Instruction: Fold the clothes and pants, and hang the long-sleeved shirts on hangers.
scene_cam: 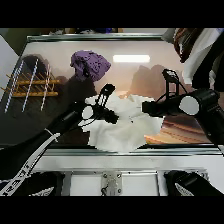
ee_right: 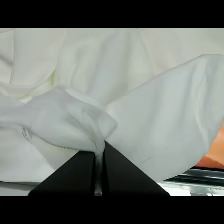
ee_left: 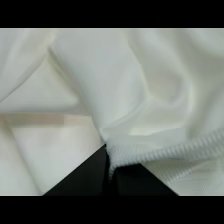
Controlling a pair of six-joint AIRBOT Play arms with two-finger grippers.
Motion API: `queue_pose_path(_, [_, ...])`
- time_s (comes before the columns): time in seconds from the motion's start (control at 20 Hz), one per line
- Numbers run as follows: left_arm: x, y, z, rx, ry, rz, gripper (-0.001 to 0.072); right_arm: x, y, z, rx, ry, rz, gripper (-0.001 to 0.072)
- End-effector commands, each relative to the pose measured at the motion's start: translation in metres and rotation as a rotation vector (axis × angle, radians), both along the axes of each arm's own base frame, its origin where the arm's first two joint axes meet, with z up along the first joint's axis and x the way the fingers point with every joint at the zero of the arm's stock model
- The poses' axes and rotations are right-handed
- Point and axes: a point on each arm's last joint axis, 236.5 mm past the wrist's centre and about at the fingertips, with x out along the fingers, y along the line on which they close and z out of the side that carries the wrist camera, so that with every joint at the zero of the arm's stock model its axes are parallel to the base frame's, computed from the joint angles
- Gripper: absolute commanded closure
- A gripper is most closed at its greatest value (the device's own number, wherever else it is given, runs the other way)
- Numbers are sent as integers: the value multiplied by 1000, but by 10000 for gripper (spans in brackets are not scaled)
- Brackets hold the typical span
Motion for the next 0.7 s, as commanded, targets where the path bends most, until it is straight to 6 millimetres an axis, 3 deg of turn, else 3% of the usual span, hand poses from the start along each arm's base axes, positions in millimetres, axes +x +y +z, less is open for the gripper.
queue_pose_path(0.0, [8, 12, 7, -9, 20, 55, 685, 3, -7, 5, -43, -24, 30, 692])
queue_pose_path(0.05, [17, 16, 36, -34, -10, 67, 685, 7, -10, 20, -61, -54, 46, 692])
queue_pose_path(0.1, [31, 21, 84, -84, -81, 82, 686, 12, -13, 43, -76, -102, 59, 693])
queue_pose_path(0.15, [39, 24, 141, -144, -165, 92, 685, 19, -15, 76, -74, -168, 63, 693])
queue_pose_path(0.2, [39, 27, 209, -215, -274, 91, 685, 22, -14, 111, -55, -236, 64, 693])
queue_pose_path(0.3, [13, 30, 333, -352, -484, 52, 685, 20, -11, 184, -3, -379, 63, 694])
queue_pose_path(0.4, [-29, 33, 421, -473, -634, 4, 686, 10, -7, 234, 31, -488, 76, 694])
queue_pose_path(0.45, [-52, 36, 456, -537, -684, -17, 686, 2, -5, 253, 45, -527, 88, 695])
queue_pose_path(0.5, [-68, 36, 476, -575, -711, -40, 686, -6, -3, 261, 54, -533, 90, 694])
queue_pose_path(0.55, [-77, 37, 483, -584, -714, -51, 685, -13, -2, 260, 52, -514, 89, 695])
queue_pose_path(0.65, [-70, 42, 469, -515, -667, -10, 685, -25, -6, 246, -2, -449, 77, 694])
